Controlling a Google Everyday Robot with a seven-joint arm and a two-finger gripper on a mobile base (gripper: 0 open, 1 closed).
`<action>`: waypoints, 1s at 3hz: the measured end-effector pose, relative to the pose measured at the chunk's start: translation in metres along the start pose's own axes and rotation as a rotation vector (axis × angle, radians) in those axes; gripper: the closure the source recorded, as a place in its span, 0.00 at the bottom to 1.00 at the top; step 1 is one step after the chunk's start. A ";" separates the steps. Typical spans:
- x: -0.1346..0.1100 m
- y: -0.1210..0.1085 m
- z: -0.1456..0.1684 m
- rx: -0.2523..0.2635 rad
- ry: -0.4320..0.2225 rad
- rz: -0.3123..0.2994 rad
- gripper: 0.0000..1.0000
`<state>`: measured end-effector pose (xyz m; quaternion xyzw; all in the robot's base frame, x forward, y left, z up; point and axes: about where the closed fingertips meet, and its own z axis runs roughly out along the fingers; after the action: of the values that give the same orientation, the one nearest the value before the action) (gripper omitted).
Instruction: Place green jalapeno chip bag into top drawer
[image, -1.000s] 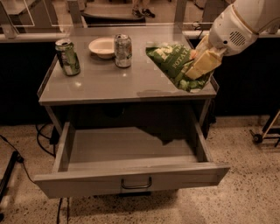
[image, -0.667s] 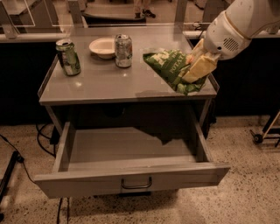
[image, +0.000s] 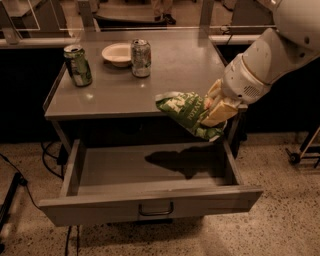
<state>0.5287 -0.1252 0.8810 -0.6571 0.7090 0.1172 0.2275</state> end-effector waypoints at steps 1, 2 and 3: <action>0.016 0.022 0.038 -0.048 0.009 -0.005 1.00; 0.029 0.028 0.074 -0.065 -0.004 -0.015 1.00; 0.037 0.023 0.117 -0.058 -0.043 -0.045 1.00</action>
Offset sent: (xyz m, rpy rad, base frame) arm -0.0143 0.0172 -0.1308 0.0219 0.0534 0.0613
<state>0.5247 -0.1007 0.7584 -0.6766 0.6852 0.1467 0.2263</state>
